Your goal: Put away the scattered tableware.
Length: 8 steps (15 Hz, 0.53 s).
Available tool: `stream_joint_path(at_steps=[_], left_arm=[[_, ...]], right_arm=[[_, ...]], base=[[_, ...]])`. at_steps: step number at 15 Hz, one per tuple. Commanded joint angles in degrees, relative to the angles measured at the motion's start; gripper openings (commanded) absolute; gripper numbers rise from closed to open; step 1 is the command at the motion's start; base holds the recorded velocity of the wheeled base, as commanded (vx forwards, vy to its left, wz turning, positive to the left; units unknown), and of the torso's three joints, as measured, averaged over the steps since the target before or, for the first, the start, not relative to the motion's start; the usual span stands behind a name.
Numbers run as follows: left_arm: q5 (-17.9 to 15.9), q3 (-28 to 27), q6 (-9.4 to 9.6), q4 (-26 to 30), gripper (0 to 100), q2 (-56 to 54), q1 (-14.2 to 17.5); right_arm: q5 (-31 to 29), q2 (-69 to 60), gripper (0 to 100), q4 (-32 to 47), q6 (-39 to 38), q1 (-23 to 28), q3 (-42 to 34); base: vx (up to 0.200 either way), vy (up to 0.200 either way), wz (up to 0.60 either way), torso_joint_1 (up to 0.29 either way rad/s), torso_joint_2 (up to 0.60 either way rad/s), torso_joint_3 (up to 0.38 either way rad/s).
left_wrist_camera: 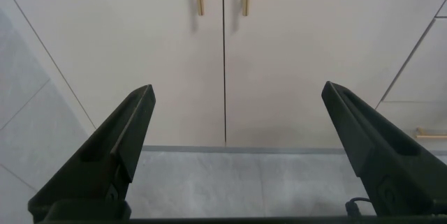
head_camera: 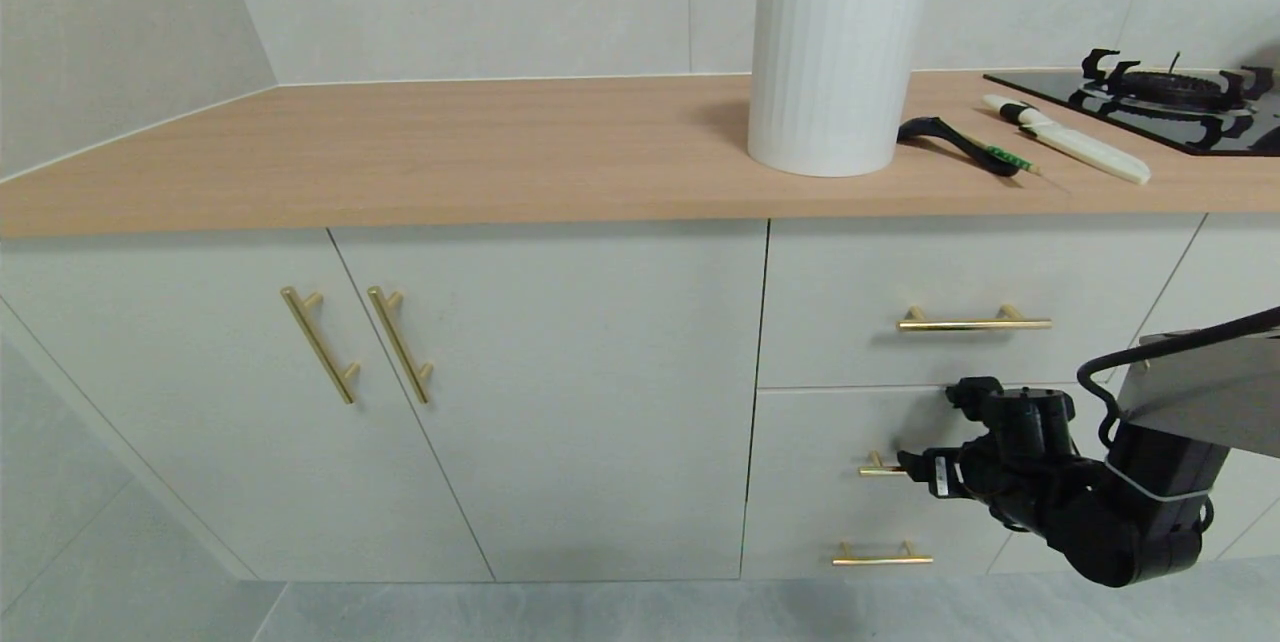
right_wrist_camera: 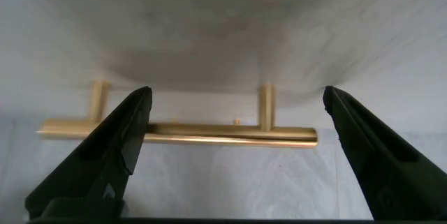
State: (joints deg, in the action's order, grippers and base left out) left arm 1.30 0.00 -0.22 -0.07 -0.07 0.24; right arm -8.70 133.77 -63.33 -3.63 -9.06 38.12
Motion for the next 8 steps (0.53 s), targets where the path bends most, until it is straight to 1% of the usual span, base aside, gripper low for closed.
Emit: stream_joint_path(at_steps=[1,8], left_arm=[[0.0,0.0,-0.04,0.0,100,0.1,0.0],[0.0,0.0,-0.04,0.0,100,0.1,0.0]], right_arm=[[-0.8,1.2,100,-0.3,-0.7,0.0,1.0],[-0.8,0.6,100,-0.1,-0.7,-0.1,0.0]], base=[[0.0,0.0,0.0,0.0,0.0,0.0],[0.0,0.0,0.0,0.0,0.0,0.0]])
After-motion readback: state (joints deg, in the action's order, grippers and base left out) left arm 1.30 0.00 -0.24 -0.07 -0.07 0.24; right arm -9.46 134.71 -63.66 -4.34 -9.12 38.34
